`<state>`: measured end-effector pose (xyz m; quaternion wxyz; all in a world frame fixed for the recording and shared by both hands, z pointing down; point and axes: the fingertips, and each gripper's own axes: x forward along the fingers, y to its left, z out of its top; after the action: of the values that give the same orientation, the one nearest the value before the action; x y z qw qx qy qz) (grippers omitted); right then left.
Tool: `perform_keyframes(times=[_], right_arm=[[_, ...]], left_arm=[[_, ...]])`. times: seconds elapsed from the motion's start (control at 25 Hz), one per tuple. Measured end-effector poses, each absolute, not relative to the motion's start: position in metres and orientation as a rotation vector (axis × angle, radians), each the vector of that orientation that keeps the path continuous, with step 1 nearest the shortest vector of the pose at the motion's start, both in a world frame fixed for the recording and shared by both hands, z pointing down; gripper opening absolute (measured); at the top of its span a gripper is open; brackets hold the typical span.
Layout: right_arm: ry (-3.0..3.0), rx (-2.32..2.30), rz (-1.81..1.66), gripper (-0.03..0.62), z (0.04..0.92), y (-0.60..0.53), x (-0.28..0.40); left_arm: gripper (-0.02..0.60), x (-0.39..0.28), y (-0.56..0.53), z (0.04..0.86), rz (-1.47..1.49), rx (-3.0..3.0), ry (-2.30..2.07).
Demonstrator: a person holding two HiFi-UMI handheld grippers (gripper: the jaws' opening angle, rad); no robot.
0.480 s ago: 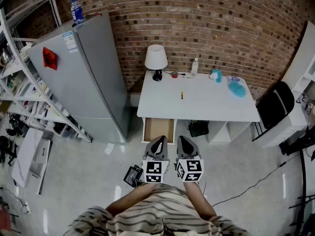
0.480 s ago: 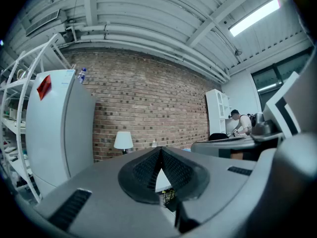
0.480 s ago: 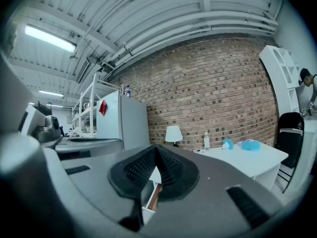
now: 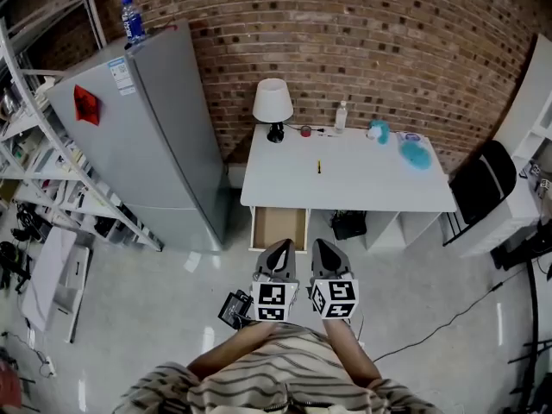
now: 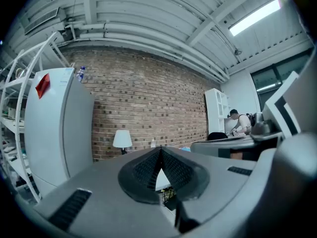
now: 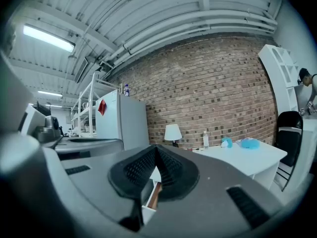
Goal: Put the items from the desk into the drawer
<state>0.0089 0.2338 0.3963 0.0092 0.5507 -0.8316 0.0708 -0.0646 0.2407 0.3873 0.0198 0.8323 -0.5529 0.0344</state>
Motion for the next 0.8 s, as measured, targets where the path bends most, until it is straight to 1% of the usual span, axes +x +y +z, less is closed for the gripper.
perform_keyframes(times=[0.44,0.8], right_arm=[[-2.607,1.716,0.223,0.011,0.396,0.236,0.018],[-2.631,1.697,0.210,0.011,0.394,0.237,0.038]], left_arm=[[0.008,-0.057,0.244,0.389,0.120,2.573,-1.720],[0.008,-0.036,0.246,0.388,0.120,2.572,-1.743]])
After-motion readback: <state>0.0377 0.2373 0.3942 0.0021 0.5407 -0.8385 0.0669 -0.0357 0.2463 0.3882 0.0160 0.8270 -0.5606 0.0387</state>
